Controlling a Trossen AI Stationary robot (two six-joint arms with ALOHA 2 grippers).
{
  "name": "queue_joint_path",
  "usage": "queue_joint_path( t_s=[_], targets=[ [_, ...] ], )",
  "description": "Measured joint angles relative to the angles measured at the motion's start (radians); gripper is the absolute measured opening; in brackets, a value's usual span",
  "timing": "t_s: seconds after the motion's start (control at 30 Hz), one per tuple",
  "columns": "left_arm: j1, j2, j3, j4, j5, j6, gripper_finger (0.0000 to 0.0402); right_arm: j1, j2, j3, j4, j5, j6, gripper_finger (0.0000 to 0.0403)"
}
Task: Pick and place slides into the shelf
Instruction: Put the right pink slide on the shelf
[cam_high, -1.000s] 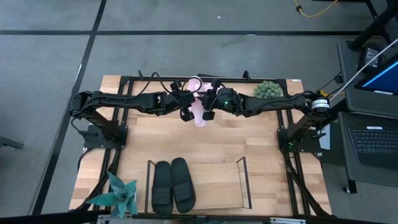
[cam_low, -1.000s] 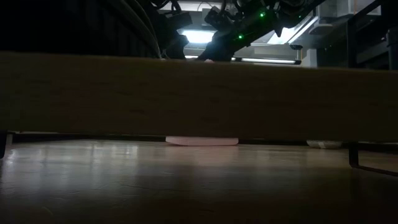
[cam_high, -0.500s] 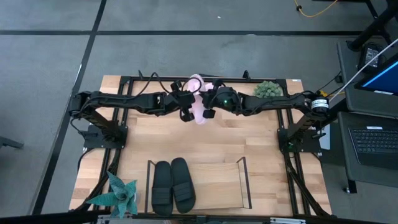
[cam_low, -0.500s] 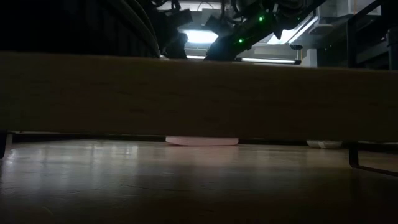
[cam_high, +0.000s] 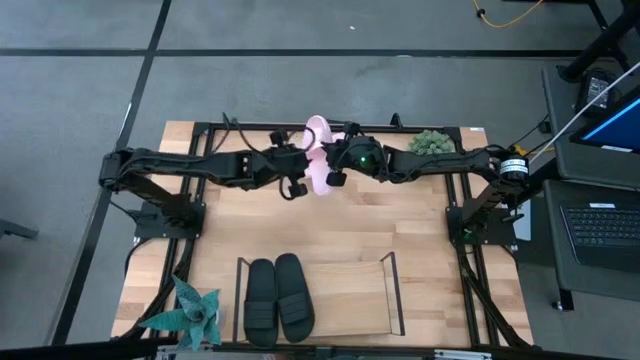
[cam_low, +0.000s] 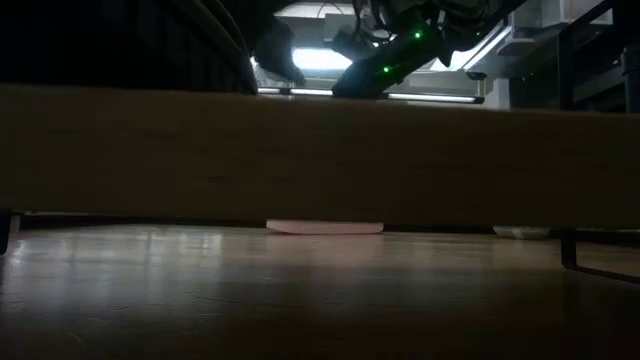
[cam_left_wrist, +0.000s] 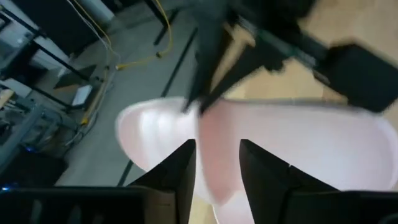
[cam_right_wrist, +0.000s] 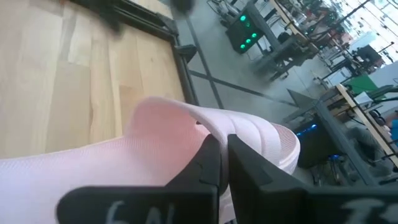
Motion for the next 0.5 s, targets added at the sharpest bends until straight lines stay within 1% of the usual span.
queue_joint_path(
  t_s=[0.17,0.3,0.4,0.5],
  targets=[
    [-0.004,-0.093,0.0,-0.001,0.0,-0.015,0.0095,0.006,-0.001,0.052,-0.027,0.013,0.0,0.0015],
    [-0.005,-0.151,0.0,-0.032,-0.002,-0.03,0.0078,0.016,-0.015,0.118,-0.136,0.016,0.0,0.0015],
    [-0.016,-0.197,0.0,-0.071,-0.003,-0.048,0.0066,0.025,-0.063,0.137,-0.202,0.013,0.012,0.0015],
    [-0.033,-0.248,-0.036,-0.06,-0.003,-0.055,0.0055,0.04,-0.147,0.138,-0.227,0.013,0.033,0.0015]
  ],
)
